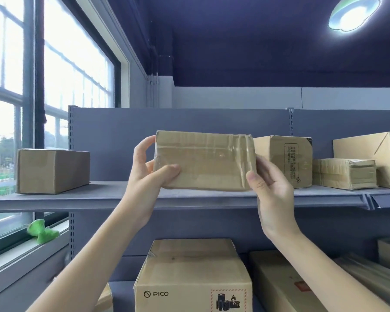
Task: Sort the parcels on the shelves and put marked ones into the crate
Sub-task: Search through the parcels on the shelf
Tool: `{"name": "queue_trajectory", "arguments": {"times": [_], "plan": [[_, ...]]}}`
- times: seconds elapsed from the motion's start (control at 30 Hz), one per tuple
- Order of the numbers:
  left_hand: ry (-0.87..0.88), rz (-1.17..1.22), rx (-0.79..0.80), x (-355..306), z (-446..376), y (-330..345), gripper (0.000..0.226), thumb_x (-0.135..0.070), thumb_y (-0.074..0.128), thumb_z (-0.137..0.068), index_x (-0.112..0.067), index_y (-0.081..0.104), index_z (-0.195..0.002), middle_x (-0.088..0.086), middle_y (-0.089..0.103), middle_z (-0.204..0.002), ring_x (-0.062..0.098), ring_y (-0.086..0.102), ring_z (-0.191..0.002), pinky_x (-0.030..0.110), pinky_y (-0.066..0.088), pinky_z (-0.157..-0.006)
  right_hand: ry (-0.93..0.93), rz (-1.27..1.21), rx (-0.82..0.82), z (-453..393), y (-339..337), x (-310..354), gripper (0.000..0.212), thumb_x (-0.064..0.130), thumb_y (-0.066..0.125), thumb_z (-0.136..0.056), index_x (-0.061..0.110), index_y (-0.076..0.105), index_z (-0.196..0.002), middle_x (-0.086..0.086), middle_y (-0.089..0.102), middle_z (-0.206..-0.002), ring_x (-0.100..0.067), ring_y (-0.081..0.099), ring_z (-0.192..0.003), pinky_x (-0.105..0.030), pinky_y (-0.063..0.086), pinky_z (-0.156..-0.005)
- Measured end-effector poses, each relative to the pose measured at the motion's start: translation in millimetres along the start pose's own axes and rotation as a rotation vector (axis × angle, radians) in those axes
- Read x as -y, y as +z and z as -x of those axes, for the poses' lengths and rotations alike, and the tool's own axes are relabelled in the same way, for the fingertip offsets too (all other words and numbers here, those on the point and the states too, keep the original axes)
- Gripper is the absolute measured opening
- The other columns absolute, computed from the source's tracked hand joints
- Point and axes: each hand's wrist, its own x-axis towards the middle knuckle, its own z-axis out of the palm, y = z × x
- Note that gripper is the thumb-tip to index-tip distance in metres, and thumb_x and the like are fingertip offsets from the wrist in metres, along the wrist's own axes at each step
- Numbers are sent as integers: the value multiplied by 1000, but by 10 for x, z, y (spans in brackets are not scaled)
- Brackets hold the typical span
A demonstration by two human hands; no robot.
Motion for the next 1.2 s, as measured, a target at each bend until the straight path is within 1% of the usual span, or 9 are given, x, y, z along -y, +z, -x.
{"name": "queue_trajectory", "arguments": {"times": [0.1, 0.2, 0.3, 0.4, 0.57, 0.73, 0.87, 1.07, 1.2], "plan": [[43, 32, -5, 24, 158, -66, 73, -13, 68, -63, -44, 42, -123, -4, 71, -97, 14, 67, -89, 21, 52, -69, 169, 4, 168, -84, -39, 60, 72, 16, 71, -70, 13, 41, -135, -4, 54, -133, -18, 50, -123, -36, 43, -101], [49, -7, 10, 12, 265, -118, 67, -14, 70, -62, -40, 51, -121, -5, 70, -104, 13, 65, -97, 21, 52, -73, 297, -15, 311, -116, -67, 63, 77, 17, 67, -65, 5, 37, -135, -8, 58, -118, -22, 56, -111, -36, 49, -90], [-16, -71, -105, 16, 295, -163, 52, -3, 69, -76, -30, 54, -119, -3, 67, -113, 17, 62, -106, 23, 51, -76, 235, 76, 169, -7, -26, -12, 87, 19, 76, -56, 11, 42, -135, 5, 58, -119, -5, 55, -113, -26, 48, -92], [-166, -180, -207, 6, 299, -150, 59, -21, 65, -83, -30, 37, -135, -1, 50, -134, 16, 50, -121, 27, 41, -91, 102, 228, 27, 132, 92, -87, 97, 24, 79, -55, 20, 34, -140, 20, 48, -131, 10, 45, -119, -11, 44, -91], [-372, -101, -207, -129, 269, 0, 84, -48, 65, -77, -30, 19, -145, 4, 24, -153, 27, 22, -141, 45, 18, -116, -123, 454, -86, 231, 317, -91, 99, 37, 77, -63, 21, 22, -144, 5, 33, -148, -6, 27, -137, -38, 36, -109], [-370, 74, -40, -234, 298, 180, 54, -47, 61, -81, -26, 41, -127, -6, 70, -105, 13, 67, -95, 38, 47, -91, -228, 513, -70, 367, 528, -67, 102, 38, 78, -65, 14, 18, -145, 7, 24, -149, -2, 18, -138, -13, 22, -110], [-333, 84, -134, -213, 307, 181, 57, -34, 63, -85, -25, 34, -133, -4, 67, -107, 14, 69, -85, 49, 50, -89, -254, 551, -40, 436, 612, -37, 102, 38, 77, -65, 10, 19, -144, 17, 17, -143, 14, 11, -133, -5, 20, -106], [-378, 216, -232, -232, 268, 44, 62, -27, 63, -84, -26, 28, -135, 5, 62, -114, 24, 70, -84, 49, 57, -74, -319, 538, 25, 511, 639, 17, 101, 33, 79, -65, 7, 19, -142, 13, 20, -143, 12, 14, -134, -8, 22, -107], [-297, 101, -192, -254, 239, -89, 53, -19, 58, -85, -16, 39, -135, 6, 64, -111, 23, 68, -89, 39, 56, -63, -215, 410, 143, 586, 585, 31, 82, 54, 63, -72, 30, 21, -139, 19, 27, -145, 4, 24, -135, -11, 25, -107]]}}
